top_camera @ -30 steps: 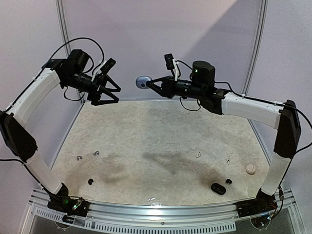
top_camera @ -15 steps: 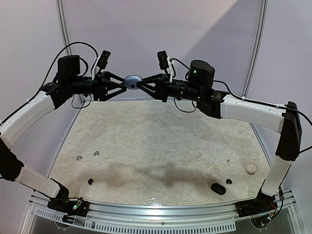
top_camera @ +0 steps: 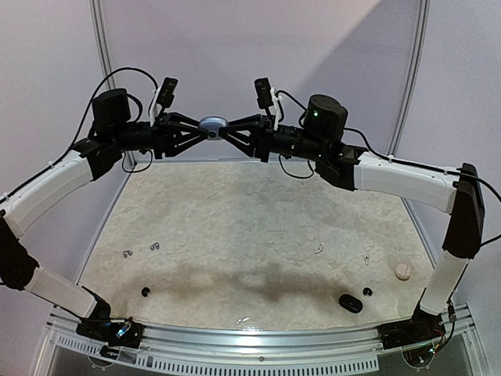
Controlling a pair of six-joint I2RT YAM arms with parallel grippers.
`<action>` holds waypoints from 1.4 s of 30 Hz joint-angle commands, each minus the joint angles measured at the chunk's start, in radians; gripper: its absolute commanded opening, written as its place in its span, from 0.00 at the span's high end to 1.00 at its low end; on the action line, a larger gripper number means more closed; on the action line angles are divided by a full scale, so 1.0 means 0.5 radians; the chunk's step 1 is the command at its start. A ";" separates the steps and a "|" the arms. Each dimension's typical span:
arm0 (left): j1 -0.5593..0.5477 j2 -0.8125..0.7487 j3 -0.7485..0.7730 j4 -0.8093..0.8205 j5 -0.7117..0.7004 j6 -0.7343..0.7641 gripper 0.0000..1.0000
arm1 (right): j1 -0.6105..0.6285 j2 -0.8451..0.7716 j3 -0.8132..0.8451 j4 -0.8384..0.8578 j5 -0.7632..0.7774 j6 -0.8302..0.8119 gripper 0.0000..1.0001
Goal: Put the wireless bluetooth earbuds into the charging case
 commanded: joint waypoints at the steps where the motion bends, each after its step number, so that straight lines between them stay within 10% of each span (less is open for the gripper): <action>1: -0.070 0.016 -0.014 0.025 0.103 -0.007 0.62 | 0.022 0.015 0.034 0.073 0.029 0.009 1.00; 10: -0.076 0.031 -0.003 0.016 0.168 -0.008 0.73 | 0.019 0.029 0.038 0.126 0.040 0.014 1.00; 16: -0.076 0.041 0.015 0.006 0.177 0.017 1.00 | 0.021 0.044 0.056 0.067 0.070 -0.005 1.00; 21: -0.076 0.043 0.067 -0.221 0.167 0.247 1.00 | 0.022 0.019 0.072 -0.193 0.249 -0.109 0.47; 23: -0.076 0.044 0.109 -0.363 0.146 0.449 1.00 | 0.020 0.011 0.107 -0.325 0.299 -0.181 0.40; 42: -0.120 0.053 0.240 -0.986 0.077 1.135 1.00 | 0.020 0.127 0.389 -0.874 0.551 -0.344 0.56</action>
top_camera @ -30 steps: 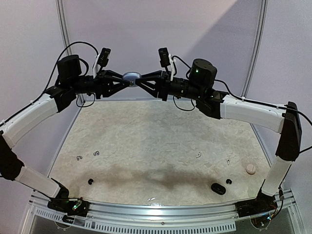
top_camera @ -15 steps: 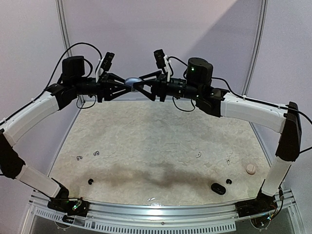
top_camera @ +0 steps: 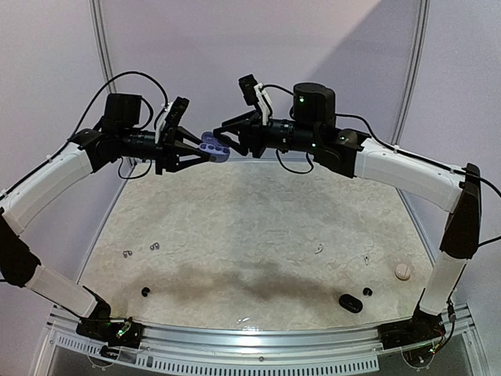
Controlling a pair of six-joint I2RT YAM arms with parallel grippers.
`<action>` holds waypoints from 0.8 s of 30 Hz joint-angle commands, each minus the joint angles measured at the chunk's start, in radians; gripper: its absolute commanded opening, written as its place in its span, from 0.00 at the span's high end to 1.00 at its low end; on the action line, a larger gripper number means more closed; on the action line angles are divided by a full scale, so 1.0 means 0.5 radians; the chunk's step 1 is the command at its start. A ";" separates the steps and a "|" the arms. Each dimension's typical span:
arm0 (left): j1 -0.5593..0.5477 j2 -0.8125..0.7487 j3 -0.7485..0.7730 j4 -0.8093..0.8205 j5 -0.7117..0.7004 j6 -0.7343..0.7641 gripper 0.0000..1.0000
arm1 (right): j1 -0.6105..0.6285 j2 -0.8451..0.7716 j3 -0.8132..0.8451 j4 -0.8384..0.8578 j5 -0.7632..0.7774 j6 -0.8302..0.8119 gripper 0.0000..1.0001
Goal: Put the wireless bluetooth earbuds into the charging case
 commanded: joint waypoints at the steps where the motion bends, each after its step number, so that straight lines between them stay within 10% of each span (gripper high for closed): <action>1: -0.058 0.001 0.032 -0.055 0.121 0.053 1.00 | -0.032 0.085 0.020 -0.125 0.152 -0.038 0.56; 24: -0.057 -0.014 -0.040 0.073 0.122 -0.027 1.00 | -0.029 0.084 -0.023 -0.197 -0.230 -0.016 0.81</action>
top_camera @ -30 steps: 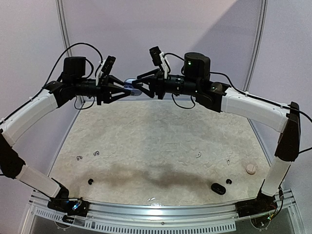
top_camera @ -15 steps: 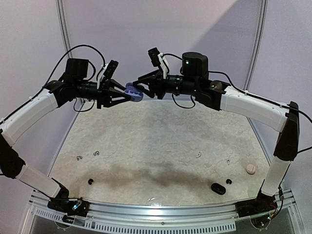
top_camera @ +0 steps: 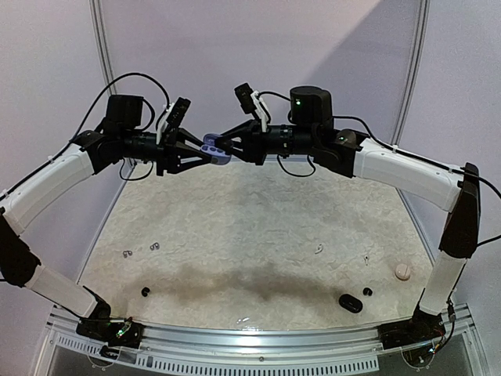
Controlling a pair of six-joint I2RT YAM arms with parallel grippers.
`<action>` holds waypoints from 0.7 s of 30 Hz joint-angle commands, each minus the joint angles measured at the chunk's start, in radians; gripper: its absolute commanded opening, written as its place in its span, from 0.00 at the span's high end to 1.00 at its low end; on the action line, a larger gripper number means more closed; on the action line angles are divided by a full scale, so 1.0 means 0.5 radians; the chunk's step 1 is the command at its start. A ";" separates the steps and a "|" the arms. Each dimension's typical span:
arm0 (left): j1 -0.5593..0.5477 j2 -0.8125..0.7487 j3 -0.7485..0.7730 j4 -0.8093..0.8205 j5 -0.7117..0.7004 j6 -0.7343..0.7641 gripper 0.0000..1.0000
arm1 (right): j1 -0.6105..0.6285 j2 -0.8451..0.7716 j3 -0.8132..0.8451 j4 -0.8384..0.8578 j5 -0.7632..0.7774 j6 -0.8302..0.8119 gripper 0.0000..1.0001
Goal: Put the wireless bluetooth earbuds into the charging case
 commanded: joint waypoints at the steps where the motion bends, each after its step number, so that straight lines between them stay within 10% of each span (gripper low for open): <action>1: -0.039 -0.020 -0.015 0.035 0.092 0.064 1.00 | -0.021 0.069 -0.024 -0.042 -0.029 0.018 0.83; 21: -0.030 -0.039 -0.116 0.148 0.060 -0.076 0.60 | -0.021 -0.014 -0.064 0.161 0.025 0.020 0.91</action>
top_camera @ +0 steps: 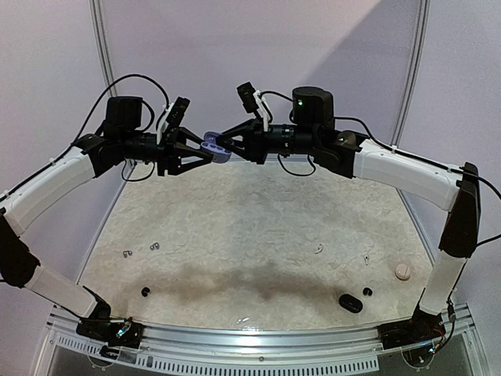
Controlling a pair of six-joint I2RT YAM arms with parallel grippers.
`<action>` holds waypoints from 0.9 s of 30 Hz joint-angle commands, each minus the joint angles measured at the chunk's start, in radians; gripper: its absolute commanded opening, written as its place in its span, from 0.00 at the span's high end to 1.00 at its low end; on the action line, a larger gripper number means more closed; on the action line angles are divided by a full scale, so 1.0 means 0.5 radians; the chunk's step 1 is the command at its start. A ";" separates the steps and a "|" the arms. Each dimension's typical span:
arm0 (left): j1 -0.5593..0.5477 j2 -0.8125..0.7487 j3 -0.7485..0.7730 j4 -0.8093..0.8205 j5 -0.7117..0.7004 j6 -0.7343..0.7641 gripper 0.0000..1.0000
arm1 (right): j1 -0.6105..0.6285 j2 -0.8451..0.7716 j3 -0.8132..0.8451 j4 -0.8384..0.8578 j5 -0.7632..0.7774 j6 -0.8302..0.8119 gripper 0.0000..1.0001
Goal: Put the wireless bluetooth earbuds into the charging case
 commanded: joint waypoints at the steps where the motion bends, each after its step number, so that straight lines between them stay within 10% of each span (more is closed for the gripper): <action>1: -0.029 -0.026 -0.038 -0.012 0.031 0.037 0.60 | -0.004 -0.014 -0.026 0.065 0.067 0.002 0.91; 12: -0.028 0.014 -0.010 -0.002 0.088 0.001 1.00 | -0.004 -0.020 -0.028 0.084 0.087 -0.011 0.88; 19: -0.020 0.002 -0.013 0.218 0.039 -0.183 1.00 | -0.025 -0.078 -0.138 0.099 0.129 0.031 0.38; 27: 0.005 0.003 -0.104 1.069 0.023 -1.001 1.00 | -0.112 -0.386 -0.543 0.456 0.130 0.238 0.19</action>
